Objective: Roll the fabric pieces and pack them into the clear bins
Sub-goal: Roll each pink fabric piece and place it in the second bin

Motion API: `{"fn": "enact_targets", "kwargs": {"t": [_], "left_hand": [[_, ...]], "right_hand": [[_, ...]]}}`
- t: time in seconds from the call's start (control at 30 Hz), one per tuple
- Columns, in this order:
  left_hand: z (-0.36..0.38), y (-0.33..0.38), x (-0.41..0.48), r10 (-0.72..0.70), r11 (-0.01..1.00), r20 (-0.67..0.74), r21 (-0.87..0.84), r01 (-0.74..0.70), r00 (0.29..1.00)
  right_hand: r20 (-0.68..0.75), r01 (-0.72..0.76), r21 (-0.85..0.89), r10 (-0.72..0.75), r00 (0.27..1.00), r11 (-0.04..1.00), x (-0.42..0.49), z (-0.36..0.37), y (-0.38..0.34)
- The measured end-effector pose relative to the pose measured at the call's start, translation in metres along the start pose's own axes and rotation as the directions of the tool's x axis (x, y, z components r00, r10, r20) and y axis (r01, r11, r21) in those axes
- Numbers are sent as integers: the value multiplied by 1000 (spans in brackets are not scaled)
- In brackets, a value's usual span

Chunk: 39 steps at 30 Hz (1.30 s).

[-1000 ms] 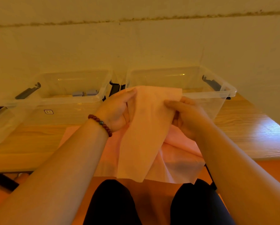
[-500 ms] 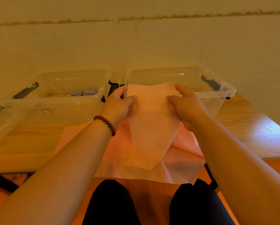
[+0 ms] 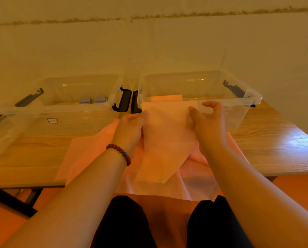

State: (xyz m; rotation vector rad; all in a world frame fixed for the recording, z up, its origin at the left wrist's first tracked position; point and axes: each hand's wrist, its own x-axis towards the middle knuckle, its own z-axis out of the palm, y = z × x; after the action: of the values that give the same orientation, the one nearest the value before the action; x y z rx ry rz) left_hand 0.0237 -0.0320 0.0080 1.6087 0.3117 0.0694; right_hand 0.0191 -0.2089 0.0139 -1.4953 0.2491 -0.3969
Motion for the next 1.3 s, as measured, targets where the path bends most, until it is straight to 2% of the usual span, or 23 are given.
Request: {"fn": "enact_targets", "kwargs": {"t": [0.07, 0.13, 0.2, 0.27, 0.37, 0.4, 0.47, 0.53, 0.63, 0.8, 0.9, 0.97, 1.0, 1.07, 1.13, 1.2, 1.3], "left_hand": [[-2, -5, -4, -33, 998, 124, -45, 39, 992], [-5, -6, -8, -29, 997, 169, -60, 40, 985], [-6, -3, -11, 24, 998, 116, -55, -17, 993], [-6, 6, -11, 102, 994, 57, -35, -100, 993], [-1, 22, -1, 234, 970, -21, 73, -232, 972], [1, 27, 4, 262, 961, -60, 106, -254, 963], [5, 34, 14, 289, 953, -165, 143, -267, 943], [6, 32, 19, 286, 953, -198, 163, -256, 938], [5, 20, 18, 244, 963, -164, 160, -218, 956], [0, 0, 9, 135, 991, -84, 30, -133, 987], [-9, -9, 2, 43, 997, 108, 65, -50, 993], [-16, -14, -3, -8, 995, 249, 103, -18, 969], [-19, -17, -4, -27, 991, 274, 133, -10, 961], [-24, -21, -7, -34, 985, 249, 175, -10, 968], [-26, -24, -10, 15, 982, 202, 181, -52, 979], [-25, -25, -12, 87, 971, 164, 205, -120, 983], [-23, -24, -17, 142, 960, 147, 222, -173, 979]], "right_hand": [[38, -38, -49, 40, 998, 998, -5, -3, 6], [125, -121, -57, 127, 984, 991, -9, -3, 8], [212, -145, -8, 143, 967, 989, -12, -4, 8], [196, -16, -5, 17, 980, 1000, -10, -3, 1], [107, 170, -89, -160, 981, 981, 3, 3, -15], [102, 171, -126, -158, 982, 977, 10, 6, -20], [116, 83, -199, -60, 991, 976, 23, 12, -25], [134, 26, -275, 12, 991, 961, 29, 14, -23], [85, 68, -283, -45, 995, 957, 24, 10, -16], [2, 51, -61, -51, 999, 997, 3, 2, 1], [30, 52, -31, -52, 998, 998, -10, -3, 12], [78, -18, -82, 25, 997, 996, -13, -10, 20], [115, -78, -109, 90, 989, 991, -13, -13, 23], [206, -160, -181, 196, 959, 970, -12, -19, 27], [289, -112, -311, 206, 935, 944, -11, -22, 30], [315, -38, -405, 178, 932, 914, -13, -23, 28], [298, -15, -345, 125, 946, 939, -13, -24, 24]]}}
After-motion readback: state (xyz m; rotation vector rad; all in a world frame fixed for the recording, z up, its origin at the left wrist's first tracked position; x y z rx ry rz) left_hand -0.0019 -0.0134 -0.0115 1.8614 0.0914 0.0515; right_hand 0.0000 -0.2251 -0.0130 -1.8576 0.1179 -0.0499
